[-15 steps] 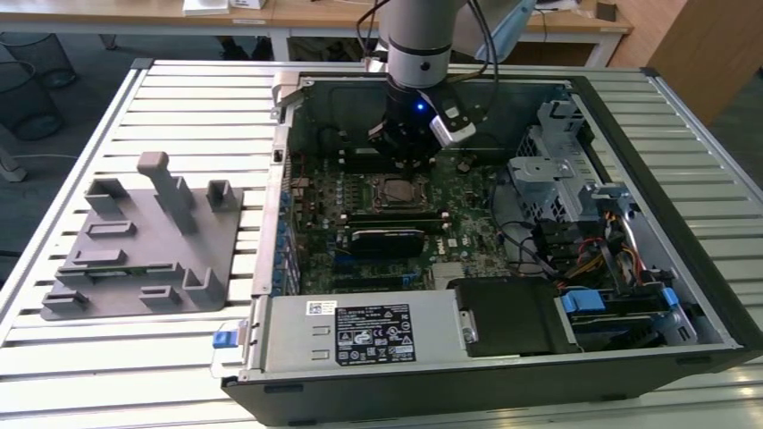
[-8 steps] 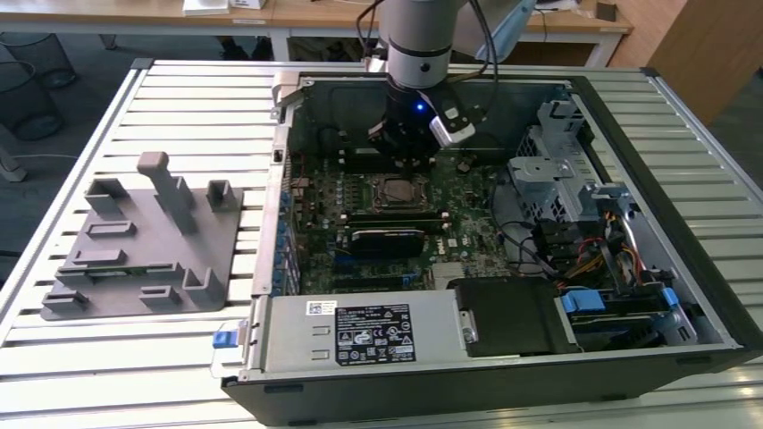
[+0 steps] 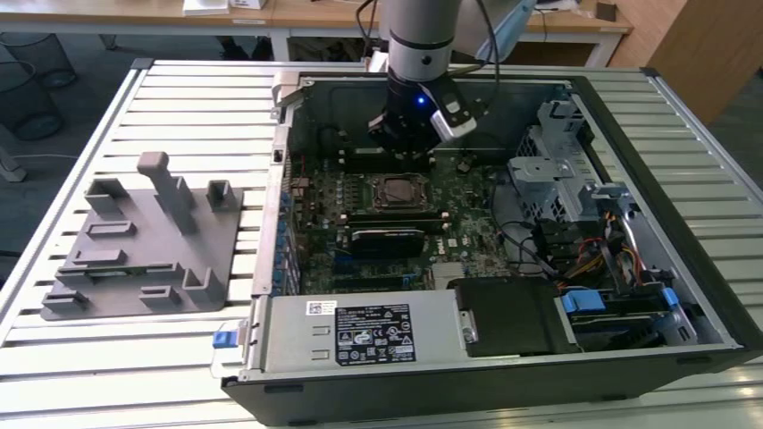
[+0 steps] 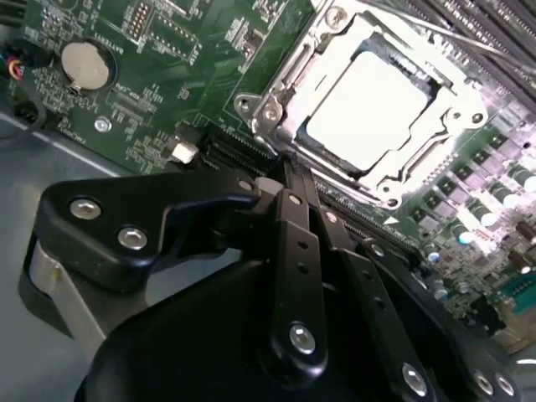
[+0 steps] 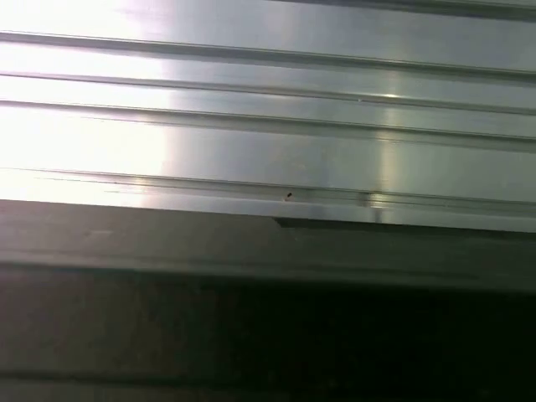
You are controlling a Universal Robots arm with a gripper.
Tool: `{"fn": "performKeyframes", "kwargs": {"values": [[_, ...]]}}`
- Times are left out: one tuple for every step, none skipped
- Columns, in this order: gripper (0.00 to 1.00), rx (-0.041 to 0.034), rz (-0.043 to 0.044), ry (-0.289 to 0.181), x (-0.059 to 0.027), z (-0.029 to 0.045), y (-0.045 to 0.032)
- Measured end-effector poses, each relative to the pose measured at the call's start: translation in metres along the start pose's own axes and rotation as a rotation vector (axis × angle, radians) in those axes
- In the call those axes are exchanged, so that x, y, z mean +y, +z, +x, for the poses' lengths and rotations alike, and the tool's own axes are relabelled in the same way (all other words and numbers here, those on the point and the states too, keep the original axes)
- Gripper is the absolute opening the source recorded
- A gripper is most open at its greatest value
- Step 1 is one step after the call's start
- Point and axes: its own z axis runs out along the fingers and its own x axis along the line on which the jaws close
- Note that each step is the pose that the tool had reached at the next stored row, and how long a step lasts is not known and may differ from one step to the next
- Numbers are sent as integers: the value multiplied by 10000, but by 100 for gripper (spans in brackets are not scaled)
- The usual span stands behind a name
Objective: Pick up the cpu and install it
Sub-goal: 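Install the first cpu locking lever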
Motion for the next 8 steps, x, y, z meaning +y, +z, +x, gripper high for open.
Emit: {"fn": "performKeyframes", "kwargs": {"values": [[11, 0, 0, 0, -13, 1, 0], [11, 0, 0, 1, -26, 2, -1], [11, 1, 1, 1, -42, 2, -1], [11, 0, 1, 1, -55, 3, -1], [11, 1, 1, 1, -61, 3, -1], [11, 0, -2, 1, -67, 4, -1], [11, 0, -15, 1, -72, 3, -2], [11, 1, -42, 1, -77, 1, -2]]}}
